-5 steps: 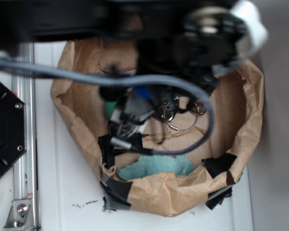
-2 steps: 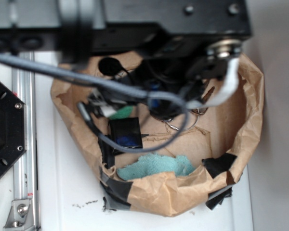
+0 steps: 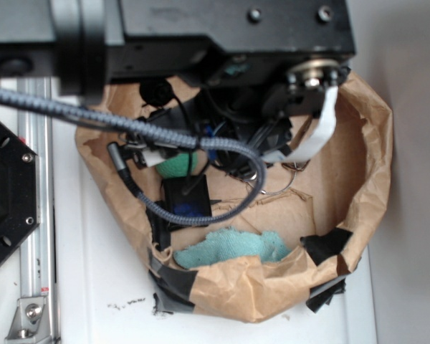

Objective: Grab the black box.

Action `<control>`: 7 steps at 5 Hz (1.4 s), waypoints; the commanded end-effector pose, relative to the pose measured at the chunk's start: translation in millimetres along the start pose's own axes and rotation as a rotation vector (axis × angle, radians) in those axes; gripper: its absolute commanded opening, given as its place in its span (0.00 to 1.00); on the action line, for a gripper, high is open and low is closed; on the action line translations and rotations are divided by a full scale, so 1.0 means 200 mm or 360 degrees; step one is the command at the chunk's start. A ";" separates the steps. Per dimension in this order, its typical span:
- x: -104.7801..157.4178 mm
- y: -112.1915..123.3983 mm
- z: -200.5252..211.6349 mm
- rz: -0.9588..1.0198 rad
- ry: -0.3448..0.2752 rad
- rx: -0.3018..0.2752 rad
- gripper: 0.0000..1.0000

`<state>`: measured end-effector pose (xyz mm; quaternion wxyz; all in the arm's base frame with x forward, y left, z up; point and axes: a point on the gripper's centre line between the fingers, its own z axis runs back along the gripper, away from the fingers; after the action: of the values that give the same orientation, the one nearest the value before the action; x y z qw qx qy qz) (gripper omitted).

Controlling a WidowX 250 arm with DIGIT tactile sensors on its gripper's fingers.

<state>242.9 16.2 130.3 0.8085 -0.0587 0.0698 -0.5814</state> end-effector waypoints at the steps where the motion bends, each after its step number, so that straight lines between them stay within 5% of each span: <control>1: 0.11 -0.16 -0.27 -0.0218 -0.0102 -0.0009 1.00; 2: 0.14 -0.14 -0.32 -0.0260 -0.0128 -0.0089 1.00; 4: 0.08 -0.03 -0.07 -0.0185 -0.0180 -0.0034 1.00; 6: 0.17 0.05 -0.27 -0.0250 -0.0077 -0.0058 1.00; 7: 0.20 -0.02 -0.38 -0.0295 -0.0025 -0.0100 1.00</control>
<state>245.2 -15.2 47.1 0.7533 -0.1077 0.0883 -0.6427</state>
